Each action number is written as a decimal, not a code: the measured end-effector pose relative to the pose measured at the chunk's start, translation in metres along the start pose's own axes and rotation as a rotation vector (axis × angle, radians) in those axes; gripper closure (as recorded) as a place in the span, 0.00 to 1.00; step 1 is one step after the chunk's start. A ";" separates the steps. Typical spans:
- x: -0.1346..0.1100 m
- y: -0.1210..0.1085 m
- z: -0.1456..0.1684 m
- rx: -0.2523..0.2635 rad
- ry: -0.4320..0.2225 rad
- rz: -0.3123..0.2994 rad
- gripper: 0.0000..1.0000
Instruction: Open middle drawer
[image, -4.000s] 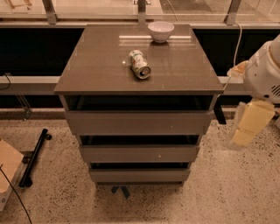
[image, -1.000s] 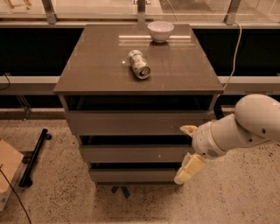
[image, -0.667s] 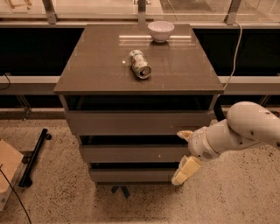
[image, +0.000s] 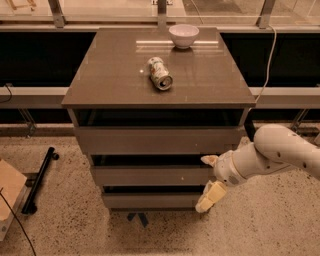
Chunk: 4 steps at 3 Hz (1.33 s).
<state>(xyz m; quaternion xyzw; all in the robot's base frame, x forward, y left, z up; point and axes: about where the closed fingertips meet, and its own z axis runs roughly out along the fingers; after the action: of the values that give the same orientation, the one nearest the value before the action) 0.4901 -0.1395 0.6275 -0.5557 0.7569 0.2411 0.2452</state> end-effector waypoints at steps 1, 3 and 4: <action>0.003 -0.004 0.006 0.013 0.007 0.018 0.00; 0.015 -0.039 0.023 0.104 -0.016 0.084 0.00; 0.012 -0.050 0.035 0.187 -0.019 0.165 0.00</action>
Offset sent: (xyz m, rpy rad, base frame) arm 0.0374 -0.0169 -0.0397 0.0346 -0.0358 -0.1241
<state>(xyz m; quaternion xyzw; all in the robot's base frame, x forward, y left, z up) 0.5391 -0.1392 0.5886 -0.4640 0.8169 0.1940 0.2824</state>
